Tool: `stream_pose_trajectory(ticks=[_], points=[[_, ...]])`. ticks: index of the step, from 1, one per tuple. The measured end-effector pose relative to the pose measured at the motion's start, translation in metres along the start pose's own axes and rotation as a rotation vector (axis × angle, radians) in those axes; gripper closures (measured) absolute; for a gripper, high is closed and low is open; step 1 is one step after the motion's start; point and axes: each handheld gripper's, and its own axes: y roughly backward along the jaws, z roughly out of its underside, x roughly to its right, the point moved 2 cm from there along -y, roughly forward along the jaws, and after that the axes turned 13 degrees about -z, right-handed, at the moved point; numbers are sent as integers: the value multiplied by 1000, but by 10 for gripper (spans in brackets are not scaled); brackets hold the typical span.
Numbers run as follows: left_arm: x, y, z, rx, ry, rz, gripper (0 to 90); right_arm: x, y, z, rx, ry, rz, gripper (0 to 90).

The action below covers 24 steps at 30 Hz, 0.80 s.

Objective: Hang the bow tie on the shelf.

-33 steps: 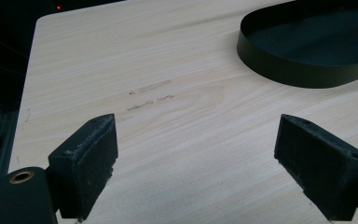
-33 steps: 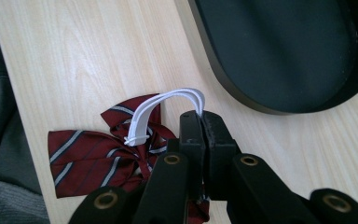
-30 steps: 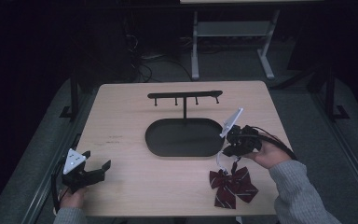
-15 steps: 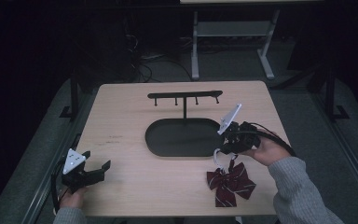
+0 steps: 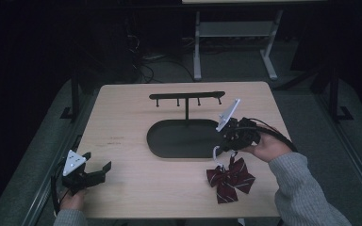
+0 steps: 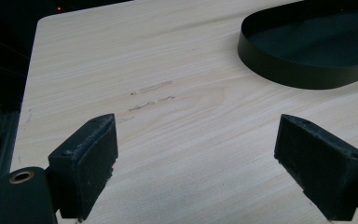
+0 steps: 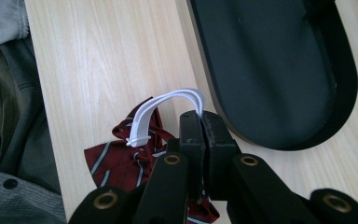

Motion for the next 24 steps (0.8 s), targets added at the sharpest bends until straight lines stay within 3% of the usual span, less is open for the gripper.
stream_pose_trajectory(ticks=[24], points=[[-1, 0, 0, 7, 12, 0, 128, 11, 9, -39, -5, 33, -25, 872]])
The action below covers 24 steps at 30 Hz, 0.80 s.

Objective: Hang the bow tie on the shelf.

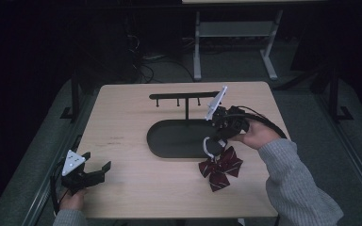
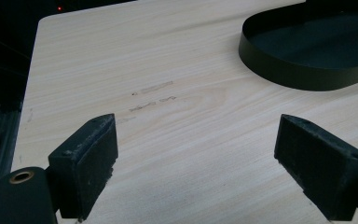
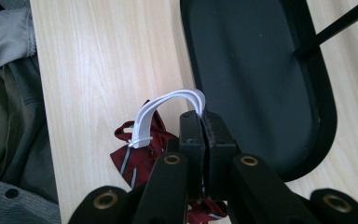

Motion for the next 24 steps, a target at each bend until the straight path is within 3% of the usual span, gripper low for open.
stream_pose_trajectory(ticks=[24], points=[[-1, 0, 0, 1, 7, -1, 128, 18, 14, -32, -20, 14, 2, 872]])
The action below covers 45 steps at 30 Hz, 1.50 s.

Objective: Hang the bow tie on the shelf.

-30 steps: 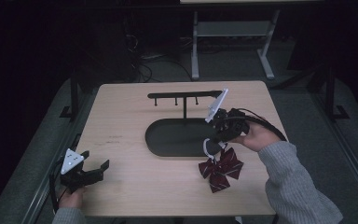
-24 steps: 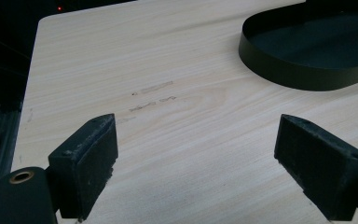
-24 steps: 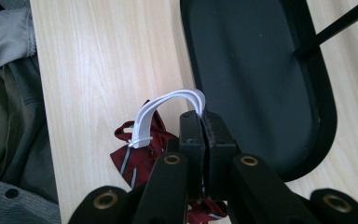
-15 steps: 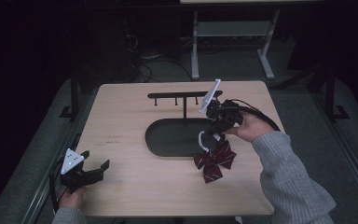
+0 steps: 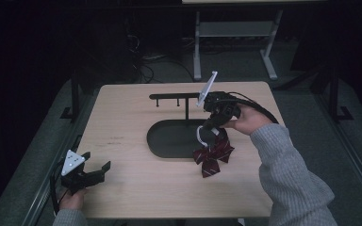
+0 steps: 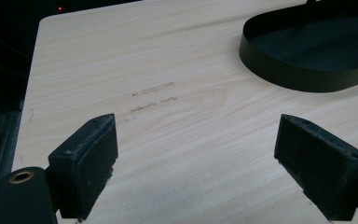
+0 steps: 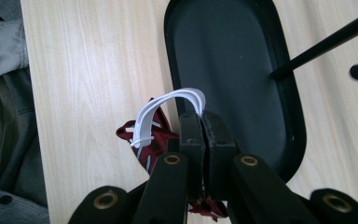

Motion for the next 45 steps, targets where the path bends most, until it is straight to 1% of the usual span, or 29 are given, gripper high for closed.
stream_pose_trajectory(ticks=[5, 7, 9, 12, 18, 24, 27, 31, 36, 38, 45], points=[[0, 0, 0, 3, 2, 0, 128, 3, 4, -9, -2, 6, 2, 872], [0, 0, 0, 3, 1, 1, 128, 5, 4, -12, -15, 8, 7, 872], [0, 0, 0, 0, -2, 1, 128, 8, 5, -16, -15, 7, 4, 872], [0, 0, 0, 1, 1, 0, 128, 11, 7, -20, -22, 5, 12, 872], [-1, 0, 0, 1, 10, 0, 128, 18, 13, -27, -14, 6, 12, 872], [-1, 0, 1, 1, 16, -1, 128, 26, 18, -32, -20, -12, 9, 872], [-1, 0, 1, 0, 15, -1, 128, 29, 20, -35, -15, -21, 7, 872], [-1, 0, 1, -7, 10, 1, 128, 33, 23, -36, -17, -27, 11, 872], [-1, 0, 1, -3, 14, -1, 128, 38, 27, -38, -18, -40, 15, 872], [-2, 1, 1, -8, 6, -2, 128, 40, 28, -38, -10, -43, 17, 872], [-2, 0, 1, -2, 10, -1, 128, 49, 32, -39, -8, -72, 24, 872]])
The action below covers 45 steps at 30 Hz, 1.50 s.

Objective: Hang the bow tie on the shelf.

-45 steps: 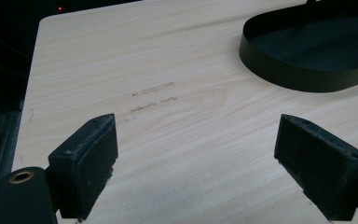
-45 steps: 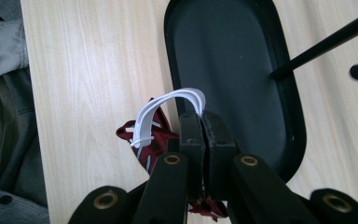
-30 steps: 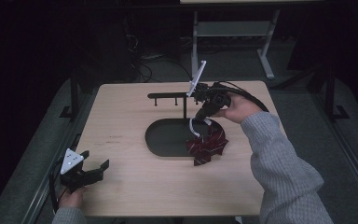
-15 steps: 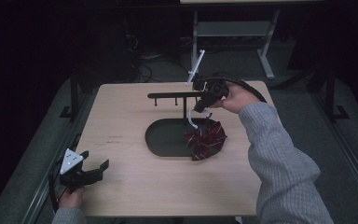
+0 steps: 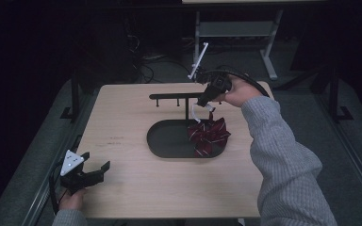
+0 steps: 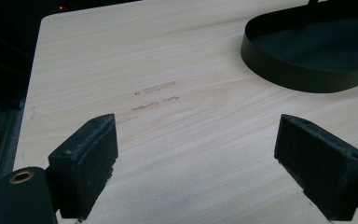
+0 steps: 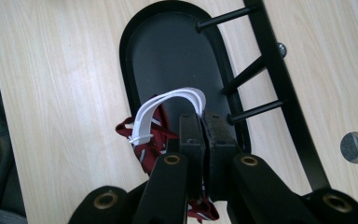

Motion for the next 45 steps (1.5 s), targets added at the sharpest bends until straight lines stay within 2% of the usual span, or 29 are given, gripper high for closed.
stream_pose_trajectory(ticks=[8, 16, 23, 33, 45], points=[[0, 0, 0, -2, -3, -1, 128, 12, -2, -2, -12, -24, 3, 872], [0, 0, 0, 7, -1, 2, 128, 27, -4, 3, -15, -87, 22, 871], [1, 0, -1, 6, -3, 4, 128, 36, -7, 4, -19, -115, 33, 870], [1, 0, -1, 3, -7, 6, 128, 41, -11, 4, -30, -134, 51, 860], [2, 0, -1, 3, -12, 7, 128, 42, -15, 7, -34, -146, 47, 834]])
